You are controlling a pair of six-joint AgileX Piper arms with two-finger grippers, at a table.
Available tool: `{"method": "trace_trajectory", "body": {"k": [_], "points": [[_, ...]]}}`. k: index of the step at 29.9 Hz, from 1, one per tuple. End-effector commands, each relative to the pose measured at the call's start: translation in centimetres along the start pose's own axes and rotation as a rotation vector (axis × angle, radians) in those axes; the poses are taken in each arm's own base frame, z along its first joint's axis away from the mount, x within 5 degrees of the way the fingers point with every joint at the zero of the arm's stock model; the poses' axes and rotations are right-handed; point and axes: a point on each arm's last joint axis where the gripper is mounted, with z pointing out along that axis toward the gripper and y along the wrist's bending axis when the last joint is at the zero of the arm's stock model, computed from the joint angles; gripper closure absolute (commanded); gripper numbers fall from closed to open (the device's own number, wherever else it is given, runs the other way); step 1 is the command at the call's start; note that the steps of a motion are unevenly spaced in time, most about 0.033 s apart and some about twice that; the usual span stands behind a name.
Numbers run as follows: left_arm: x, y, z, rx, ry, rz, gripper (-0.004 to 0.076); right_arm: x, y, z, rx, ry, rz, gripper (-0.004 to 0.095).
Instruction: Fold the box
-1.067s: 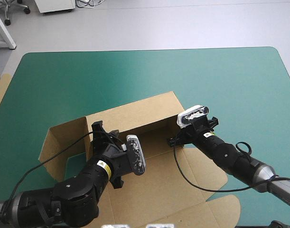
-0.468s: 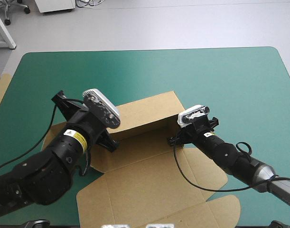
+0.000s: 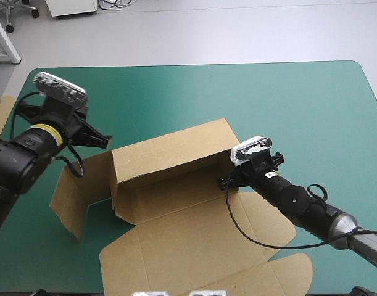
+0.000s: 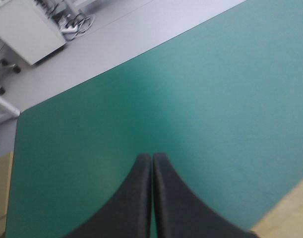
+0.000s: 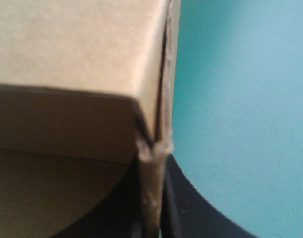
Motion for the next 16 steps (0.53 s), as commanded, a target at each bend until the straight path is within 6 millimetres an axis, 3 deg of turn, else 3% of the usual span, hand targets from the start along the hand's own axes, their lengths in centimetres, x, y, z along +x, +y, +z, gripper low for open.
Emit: {"method": "trace_trajectory", "body": {"k": [1, 7, 16], "points": [[-0.2, 4.2, 0.2, -0.082, -0.057, -0.113, 0.0724, -0.8, 0.1, -0.2, -0.019, -0.018, 0.015, 0.0911], [2.1, 8.7, 3.6, -0.079, 0.007, -0.324, 0.0724, -0.8, -0.5, -0.2, -0.016, -0.008, 0.024, 0.0911], [3.7, 9.6, 7.6, -0.064, 0.115, -0.263, 0.0724, -3.1, -4.1, -0.2, -0.063, 0.020, 0.133, 0.0903]]}}
